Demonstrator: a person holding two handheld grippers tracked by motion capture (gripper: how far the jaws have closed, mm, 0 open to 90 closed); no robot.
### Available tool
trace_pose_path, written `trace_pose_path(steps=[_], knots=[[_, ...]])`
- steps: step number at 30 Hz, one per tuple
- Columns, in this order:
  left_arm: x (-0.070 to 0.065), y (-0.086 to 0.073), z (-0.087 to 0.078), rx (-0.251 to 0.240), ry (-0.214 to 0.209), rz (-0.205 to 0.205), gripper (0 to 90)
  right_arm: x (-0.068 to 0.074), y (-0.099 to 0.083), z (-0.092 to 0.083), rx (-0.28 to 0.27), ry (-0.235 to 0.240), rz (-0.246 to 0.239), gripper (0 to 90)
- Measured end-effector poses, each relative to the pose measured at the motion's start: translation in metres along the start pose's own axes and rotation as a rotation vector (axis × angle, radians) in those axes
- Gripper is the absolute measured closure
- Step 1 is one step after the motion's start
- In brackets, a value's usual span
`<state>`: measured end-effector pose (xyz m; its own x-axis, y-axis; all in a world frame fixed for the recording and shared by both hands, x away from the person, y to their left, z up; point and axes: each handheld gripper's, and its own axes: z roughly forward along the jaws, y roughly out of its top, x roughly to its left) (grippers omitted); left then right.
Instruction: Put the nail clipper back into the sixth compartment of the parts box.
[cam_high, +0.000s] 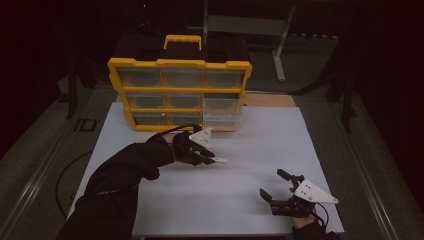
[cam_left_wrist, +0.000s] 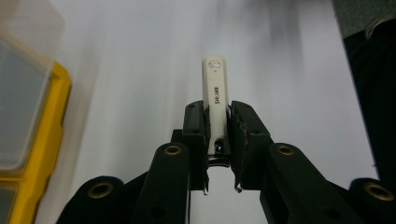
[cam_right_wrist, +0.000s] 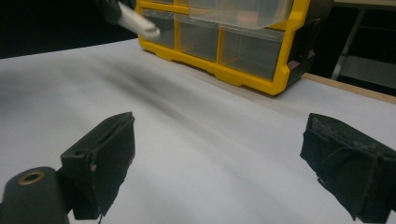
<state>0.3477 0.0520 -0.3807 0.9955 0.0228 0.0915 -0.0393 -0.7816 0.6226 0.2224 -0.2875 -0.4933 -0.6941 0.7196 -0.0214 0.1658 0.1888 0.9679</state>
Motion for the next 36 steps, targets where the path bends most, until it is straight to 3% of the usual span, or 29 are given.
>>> trace_pose_path(steps=[8,19,23,34,36], knots=[[0.004,0.019,-0.021,-0.061,0.000,0.011,78.6,0.000,0.001,0.000,0.000,0.001,0.004,9.9],[0.012,0.039,-0.041,-0.099,0.045,0.020,78.5,0.000,0.001,-0.001,-0.007,-0.003,0.009,9.9],[0.018,0.044,-0.050,-0.134,0.049,0.008,78.5,-0.001,0.001,0.000,-0.008,-0.002,0.009,9.9],[0.036,0.056,-0.070,-0.218,0.112,-0.013,78.5,-0.001,0.001,-0.001,-0.010,-0.002,0.014,9.9],[0.039,0.056,-0.072,-0.243,0.107,-0.023,78.5,0.000,0.001,-0.001,-0.009,-0.002,0.013,9.9]])
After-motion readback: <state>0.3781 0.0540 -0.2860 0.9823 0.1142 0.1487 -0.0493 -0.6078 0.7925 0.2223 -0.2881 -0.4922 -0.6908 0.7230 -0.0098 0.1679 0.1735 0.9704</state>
